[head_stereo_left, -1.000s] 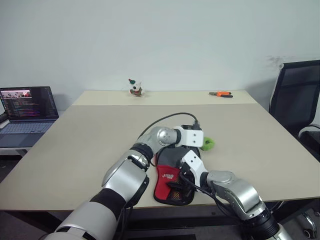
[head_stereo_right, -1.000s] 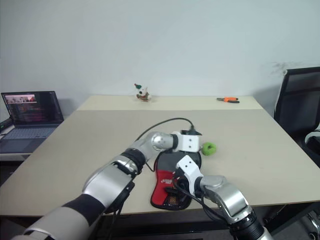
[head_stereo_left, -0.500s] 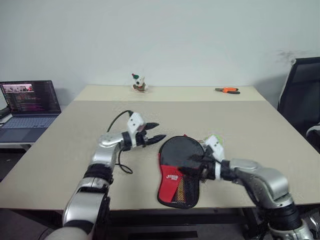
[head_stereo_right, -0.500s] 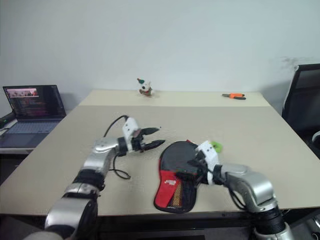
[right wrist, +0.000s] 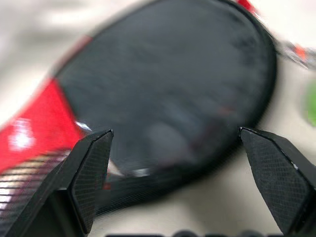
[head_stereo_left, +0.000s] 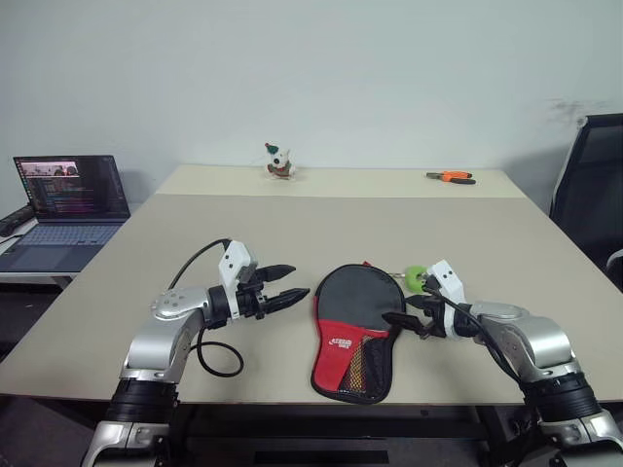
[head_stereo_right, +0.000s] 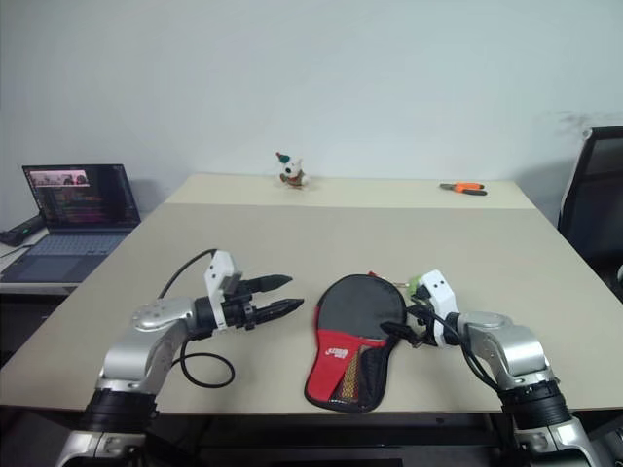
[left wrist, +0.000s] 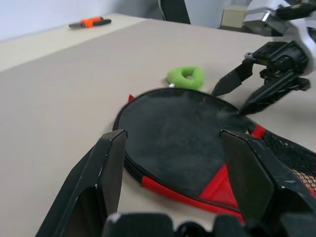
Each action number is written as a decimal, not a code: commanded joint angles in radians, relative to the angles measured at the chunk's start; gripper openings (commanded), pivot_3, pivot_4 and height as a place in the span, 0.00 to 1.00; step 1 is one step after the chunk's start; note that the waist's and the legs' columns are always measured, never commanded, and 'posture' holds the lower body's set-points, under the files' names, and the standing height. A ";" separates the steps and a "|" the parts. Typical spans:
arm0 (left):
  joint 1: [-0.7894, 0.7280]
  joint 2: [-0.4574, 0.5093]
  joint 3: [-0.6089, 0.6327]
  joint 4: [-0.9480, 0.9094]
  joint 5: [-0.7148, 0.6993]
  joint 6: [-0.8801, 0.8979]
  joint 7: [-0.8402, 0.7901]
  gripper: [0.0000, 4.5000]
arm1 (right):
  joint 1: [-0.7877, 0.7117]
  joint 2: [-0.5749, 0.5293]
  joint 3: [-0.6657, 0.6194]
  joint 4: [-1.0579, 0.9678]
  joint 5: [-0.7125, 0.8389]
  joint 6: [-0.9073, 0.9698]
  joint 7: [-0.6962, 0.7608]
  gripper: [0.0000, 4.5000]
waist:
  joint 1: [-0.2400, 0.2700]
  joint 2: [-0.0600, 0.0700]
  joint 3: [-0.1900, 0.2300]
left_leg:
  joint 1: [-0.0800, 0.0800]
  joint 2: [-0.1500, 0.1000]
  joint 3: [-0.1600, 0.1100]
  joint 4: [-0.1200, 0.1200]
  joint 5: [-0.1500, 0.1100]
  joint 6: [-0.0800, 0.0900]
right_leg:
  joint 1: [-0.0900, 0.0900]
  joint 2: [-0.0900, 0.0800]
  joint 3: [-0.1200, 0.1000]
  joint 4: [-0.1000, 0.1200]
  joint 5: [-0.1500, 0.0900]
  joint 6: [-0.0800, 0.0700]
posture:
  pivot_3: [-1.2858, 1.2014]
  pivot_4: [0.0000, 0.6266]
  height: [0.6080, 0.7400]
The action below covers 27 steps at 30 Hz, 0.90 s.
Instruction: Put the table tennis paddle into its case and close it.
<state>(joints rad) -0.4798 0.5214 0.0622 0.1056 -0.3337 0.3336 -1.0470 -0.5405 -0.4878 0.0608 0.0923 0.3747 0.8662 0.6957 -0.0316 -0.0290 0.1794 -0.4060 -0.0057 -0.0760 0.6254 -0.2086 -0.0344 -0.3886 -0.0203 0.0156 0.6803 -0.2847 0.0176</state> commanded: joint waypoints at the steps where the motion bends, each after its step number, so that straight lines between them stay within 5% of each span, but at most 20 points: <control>1: -0.003 0.009 -0.003 -0.060 -0.016 -0.003 0.013 0.72 | -0.042 0.031 -0.006 0.037 -0.011 -0.038 -0.012 1.00 | -0.001 0.000 0.000 | 0.000 0.000 0.000 0.000 0.000 0.000 | 0.000 0.000 0.000 0.000 0.000 0.000 | 0.52 0.24 1.00; 27: -0.052 -0.002 -0.063 -0.032 0.005 -0.021 0.040 0.72 | -0.231 0.181 0.088 0.369 -0.175 -0.313 0.070 1.00 | -0.019 0.001 0.001 | 0.004 0.001 0.004 -0.002 0.000 0.000 | 0.001 0.000 0.002 0.000 0.000 0.000 | 0.52 0.24 1.00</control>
<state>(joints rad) -0.5081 0.5209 0.0036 0.0875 -0.3285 0.3339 -1.0122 -0.7480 -0.3164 0.1391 0.4783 0.2072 0.5745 0.7479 -0.0507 -0.0280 0.1800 -0.4019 -0.0040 -0.0722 0.6236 -0.2087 -0.0343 -0.3878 -0.0198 0.0173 0.6809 -0.2846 0.0174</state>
